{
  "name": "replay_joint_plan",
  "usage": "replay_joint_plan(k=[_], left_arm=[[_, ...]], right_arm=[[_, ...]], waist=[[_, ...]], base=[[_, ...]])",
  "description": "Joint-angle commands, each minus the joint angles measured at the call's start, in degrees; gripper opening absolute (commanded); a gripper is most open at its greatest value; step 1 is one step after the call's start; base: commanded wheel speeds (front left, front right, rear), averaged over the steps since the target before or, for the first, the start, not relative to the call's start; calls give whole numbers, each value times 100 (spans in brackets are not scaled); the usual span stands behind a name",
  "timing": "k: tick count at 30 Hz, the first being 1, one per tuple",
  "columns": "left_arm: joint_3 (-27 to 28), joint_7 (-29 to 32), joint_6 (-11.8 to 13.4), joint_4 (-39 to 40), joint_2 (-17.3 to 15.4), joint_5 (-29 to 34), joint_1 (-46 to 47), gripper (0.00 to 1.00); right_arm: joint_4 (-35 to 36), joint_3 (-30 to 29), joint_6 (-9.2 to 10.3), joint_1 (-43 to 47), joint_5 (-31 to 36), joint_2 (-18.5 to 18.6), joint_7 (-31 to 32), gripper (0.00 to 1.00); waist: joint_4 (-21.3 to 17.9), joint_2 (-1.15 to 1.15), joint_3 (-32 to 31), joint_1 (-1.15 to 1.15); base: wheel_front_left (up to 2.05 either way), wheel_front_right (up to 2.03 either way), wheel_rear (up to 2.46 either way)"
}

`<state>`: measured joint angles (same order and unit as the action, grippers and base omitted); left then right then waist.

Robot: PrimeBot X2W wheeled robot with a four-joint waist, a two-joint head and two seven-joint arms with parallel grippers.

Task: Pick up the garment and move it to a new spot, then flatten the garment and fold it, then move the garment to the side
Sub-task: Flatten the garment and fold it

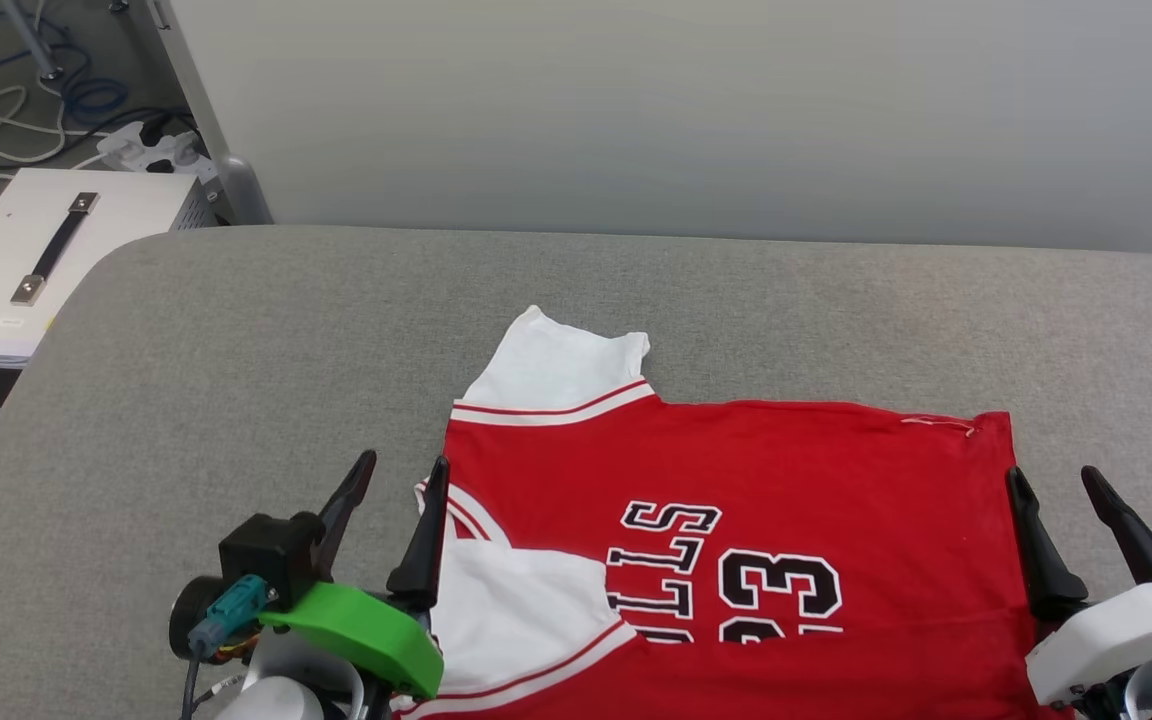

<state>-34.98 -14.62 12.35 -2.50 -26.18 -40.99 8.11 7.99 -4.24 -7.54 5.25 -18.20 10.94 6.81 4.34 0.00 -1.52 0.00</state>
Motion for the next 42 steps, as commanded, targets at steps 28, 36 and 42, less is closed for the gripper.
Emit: replay_joint_plan(k=[28, 36, 42], left_arm=[[846, 1791, -1718, -1114, -47, 1241, 2181, 100], [433, 4068, -1970, -1382, -543, 584, 4067, 100], [19, 5581, -1981, -1941, -826, 25, 4920, 100]], right_arm=[[256, 448, 5, -612, 248, -357, -807, 100], [253, 663, 5, -996, 189, -409, -956, 100], [190, 856, 5, -1259, 131, -432, -1094, 100]], waist=[[-1072, 0, 1871, 0], [-1449, 0, 2485, 0], [-1723, 0, 2828, 0]], base=[[0, 0, 0], [0, 0, 0], [0, 0, 0]])
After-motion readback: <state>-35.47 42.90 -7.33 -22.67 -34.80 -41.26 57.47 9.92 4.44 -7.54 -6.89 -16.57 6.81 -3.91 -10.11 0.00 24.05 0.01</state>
